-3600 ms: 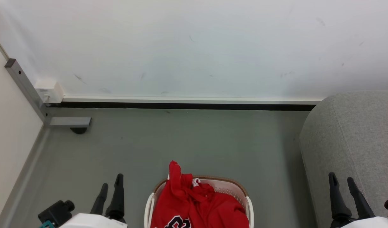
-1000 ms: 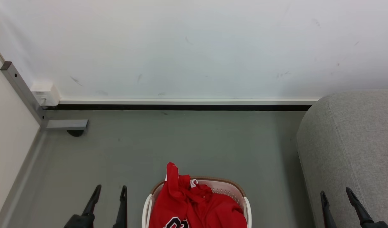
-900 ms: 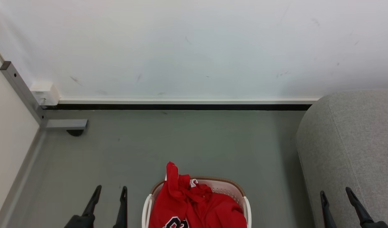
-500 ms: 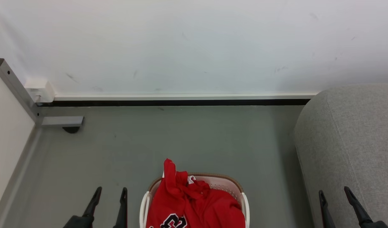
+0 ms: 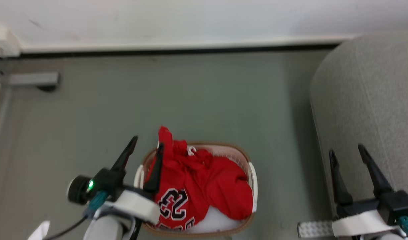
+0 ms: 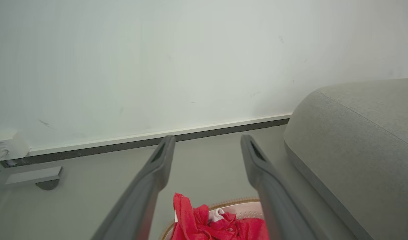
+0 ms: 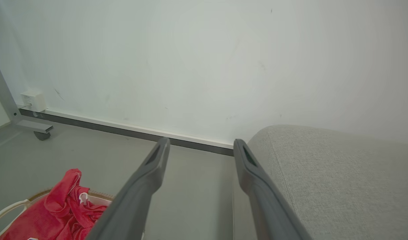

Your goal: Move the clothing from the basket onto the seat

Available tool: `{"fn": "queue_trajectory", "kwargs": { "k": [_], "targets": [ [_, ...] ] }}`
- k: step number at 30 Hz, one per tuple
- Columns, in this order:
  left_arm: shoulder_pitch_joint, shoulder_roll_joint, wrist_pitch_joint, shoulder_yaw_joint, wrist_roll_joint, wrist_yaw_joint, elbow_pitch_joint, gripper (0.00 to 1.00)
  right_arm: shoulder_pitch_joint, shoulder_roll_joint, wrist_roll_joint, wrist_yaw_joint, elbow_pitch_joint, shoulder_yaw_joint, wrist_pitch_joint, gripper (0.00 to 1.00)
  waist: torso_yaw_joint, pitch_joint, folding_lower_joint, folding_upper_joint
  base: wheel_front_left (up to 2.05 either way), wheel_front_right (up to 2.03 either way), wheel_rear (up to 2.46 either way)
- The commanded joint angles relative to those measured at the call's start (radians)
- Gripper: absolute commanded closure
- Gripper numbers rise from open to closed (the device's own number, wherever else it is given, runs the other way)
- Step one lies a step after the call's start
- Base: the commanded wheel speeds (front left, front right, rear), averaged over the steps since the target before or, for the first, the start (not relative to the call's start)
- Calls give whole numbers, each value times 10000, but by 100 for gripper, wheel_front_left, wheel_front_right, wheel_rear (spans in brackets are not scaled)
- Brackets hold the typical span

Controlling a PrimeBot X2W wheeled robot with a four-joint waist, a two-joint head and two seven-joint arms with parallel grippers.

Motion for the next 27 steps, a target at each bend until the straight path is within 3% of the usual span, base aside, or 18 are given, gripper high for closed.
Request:
{"fn": "queue_trajectory", "kwargs": {
  "k": [1,6,13,20,27],
  "targets": [
    [-300,15,-7,-72,92,-39,214,0,-282,25,-89,-21,-95,62,7,0,-398,1175,-2,0,0,0,0],
    [-1847,16,19,-756,294,-202,2039,0,-997,26,75,-21,-378,256,8,0,-815,2520,-2,0,0,0,0],
    [-3593,-35,1414,-962,-105,-121,4648,0,-1641,33,288,-21,-781,486,8,0,-1381,3951,-2,0,0,0,0],
    [-4586,172,2441,-985,127,538,6464,0,-1845,32,650,-21,-1267,729,8,0,-1882,4877,-2,0,0,0,0],
    [-5364,675,2570,-972,337,1141,7517,0,-1964,31,856,-21,-1722,1028,8,0,-2353,5668,-2,0,0,0,0]
  ]
}}
